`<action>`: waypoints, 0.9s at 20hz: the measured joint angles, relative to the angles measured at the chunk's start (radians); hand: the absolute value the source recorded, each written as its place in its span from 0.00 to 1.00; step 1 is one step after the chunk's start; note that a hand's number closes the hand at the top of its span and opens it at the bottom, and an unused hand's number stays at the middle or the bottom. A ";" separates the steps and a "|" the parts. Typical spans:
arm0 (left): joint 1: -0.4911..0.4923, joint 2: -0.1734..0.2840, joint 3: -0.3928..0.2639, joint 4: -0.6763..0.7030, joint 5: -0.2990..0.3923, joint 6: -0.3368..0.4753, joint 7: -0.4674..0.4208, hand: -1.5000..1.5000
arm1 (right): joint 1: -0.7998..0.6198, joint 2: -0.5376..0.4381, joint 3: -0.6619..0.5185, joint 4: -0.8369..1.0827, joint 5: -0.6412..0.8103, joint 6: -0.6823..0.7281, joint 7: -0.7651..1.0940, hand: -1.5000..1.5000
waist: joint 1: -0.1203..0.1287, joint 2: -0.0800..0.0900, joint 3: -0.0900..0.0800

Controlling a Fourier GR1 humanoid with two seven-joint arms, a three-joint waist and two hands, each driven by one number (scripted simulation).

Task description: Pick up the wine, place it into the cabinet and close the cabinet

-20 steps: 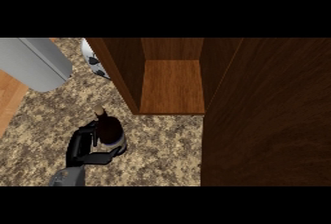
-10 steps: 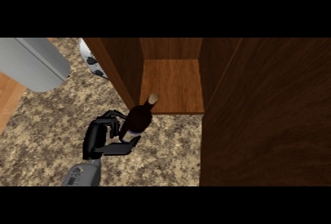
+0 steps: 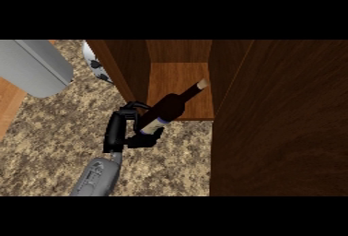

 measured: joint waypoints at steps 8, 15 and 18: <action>-0.020 0.024 -0.102 0.005 0.020 0.160 0.085 1.00 | 0.021 0.003 -0.004 0.003 -0.004 0.020 -0.029 0.00 | -0.006 -0.004 0.002; -0.154 0.001 -0.184 0.072 0.067 0.250 0.178 1.00 | 0.035 0.001 -0.005 0.008 -0.008 0.039 -0.048 0.00 | -0.023 0.002 0.000; -0.272 -0.009 -0.179 0.177 0.083 0.256 0.189 1.00 | 0.046 -0.005 -0.024 0.005 -0.013 0.046 -0.053 0.00 | -0.029 0.005 -0.001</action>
